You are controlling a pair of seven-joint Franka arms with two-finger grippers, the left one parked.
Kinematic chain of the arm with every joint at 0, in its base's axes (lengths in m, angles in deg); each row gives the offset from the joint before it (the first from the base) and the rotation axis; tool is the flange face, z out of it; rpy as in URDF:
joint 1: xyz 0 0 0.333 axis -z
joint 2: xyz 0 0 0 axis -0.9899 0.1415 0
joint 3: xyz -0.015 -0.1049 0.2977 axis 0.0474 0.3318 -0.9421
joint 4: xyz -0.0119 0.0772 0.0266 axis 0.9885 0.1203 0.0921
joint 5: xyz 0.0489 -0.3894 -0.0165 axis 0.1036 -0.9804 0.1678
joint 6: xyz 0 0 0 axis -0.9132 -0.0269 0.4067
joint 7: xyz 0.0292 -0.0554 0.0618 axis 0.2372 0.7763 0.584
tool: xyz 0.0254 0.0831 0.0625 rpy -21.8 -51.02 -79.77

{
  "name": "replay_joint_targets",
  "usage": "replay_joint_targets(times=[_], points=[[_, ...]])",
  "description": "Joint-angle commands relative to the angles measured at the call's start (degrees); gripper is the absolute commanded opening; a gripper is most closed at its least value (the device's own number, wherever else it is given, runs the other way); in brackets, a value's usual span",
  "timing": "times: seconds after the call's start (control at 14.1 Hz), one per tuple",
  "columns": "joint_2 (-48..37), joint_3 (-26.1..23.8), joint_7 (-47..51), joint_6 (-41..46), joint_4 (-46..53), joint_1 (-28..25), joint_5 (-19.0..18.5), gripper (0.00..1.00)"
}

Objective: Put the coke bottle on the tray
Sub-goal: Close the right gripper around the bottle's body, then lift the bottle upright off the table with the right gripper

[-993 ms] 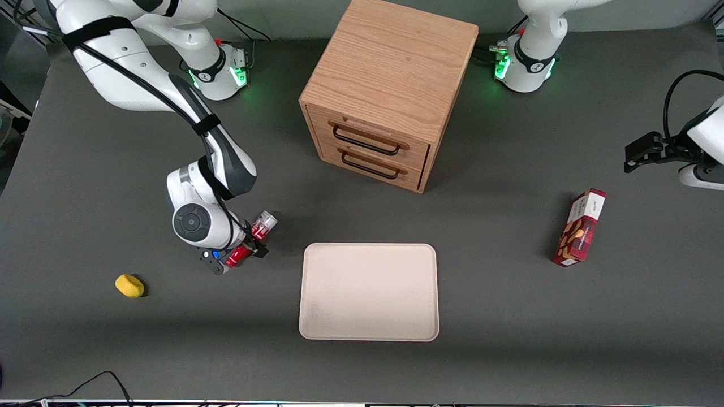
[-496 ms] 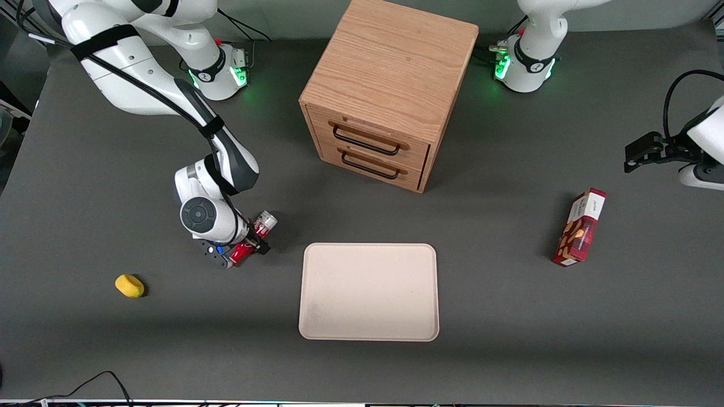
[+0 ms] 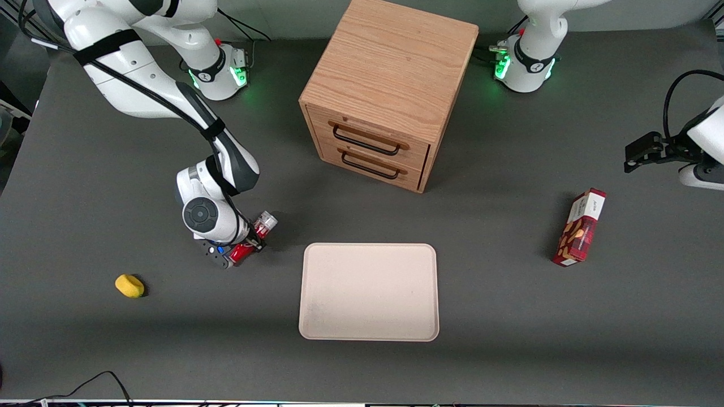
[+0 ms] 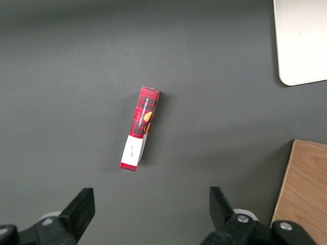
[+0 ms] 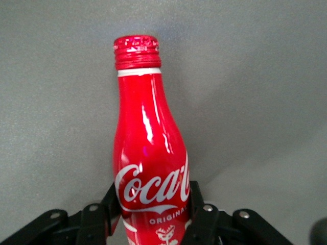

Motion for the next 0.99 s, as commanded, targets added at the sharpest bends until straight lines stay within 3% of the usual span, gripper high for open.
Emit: replay_joint_targets(times=[0.0,0.21,0.5,0.92], points=[[-1.0,-0.1,0.6,-0.6,0.1,0.3,-1.6,0.0],[-4.5,-0.2,-3.7,2.5,1.1,0.4,-1.6,0.0],[-11.4,-0.6,-12.5,14.1,6.5,0.3,-0.8,0.0],[-12.4,-4.2,-30.4,32.1,28.4,-0.2,3.2,0.0]])
